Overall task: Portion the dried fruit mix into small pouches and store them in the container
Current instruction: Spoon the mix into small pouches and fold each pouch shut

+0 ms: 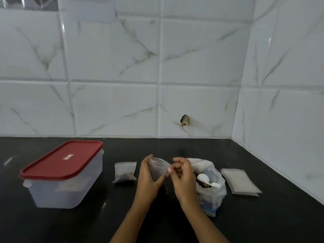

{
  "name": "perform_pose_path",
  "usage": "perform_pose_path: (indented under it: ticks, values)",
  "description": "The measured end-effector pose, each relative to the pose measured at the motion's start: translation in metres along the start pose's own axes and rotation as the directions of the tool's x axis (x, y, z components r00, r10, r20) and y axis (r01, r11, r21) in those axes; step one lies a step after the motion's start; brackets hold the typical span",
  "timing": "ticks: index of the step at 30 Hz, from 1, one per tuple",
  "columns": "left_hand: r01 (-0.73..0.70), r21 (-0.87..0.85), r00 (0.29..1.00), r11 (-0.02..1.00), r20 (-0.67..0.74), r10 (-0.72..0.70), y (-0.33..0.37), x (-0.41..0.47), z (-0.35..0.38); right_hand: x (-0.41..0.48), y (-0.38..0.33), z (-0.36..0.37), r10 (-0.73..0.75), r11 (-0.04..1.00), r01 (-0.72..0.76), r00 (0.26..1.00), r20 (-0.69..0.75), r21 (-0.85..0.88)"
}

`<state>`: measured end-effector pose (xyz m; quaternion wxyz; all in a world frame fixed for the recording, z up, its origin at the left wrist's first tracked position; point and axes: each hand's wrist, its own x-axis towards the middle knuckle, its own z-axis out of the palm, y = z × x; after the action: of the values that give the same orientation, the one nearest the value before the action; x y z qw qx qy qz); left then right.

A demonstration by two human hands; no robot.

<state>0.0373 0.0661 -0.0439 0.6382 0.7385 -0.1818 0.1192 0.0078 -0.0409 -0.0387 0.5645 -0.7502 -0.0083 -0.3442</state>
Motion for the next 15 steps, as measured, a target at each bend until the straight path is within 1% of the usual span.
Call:
perform_pose_path:
  ticks: [5,9,12,15]
  values:
    - [0.043,-0.153,0.999,0.987,-0.002,-0.044,0.000,-0.006,-0.004,-0.003,0.002,-0.005,-0.044,0.998,0.042,0.998,0.052,0.039]
    - [0.110,-0.299,0.993,0.948,-0.011,-0.118,0.005,-0.009,-0.006,-0.005,0.000,-0.006,-0.062,0.995,0.057,0.997,0.055,0.080]
    - [0.150,-0.336,0.985,0.930,-0.031,-0.171,0.009,-0.011,-0.008,-0.005,-0.002,-0.008,-0.064,0.990,0.057,0.997,0.052,0.128]
    - [0.200,-0.361,0.976,0.911,-0.012,-0.219,0.011,-0.013,-0.009,-0.004,-0.001,-0.007,-0.073,0.985,0.067,0.997,0.029,0.158]
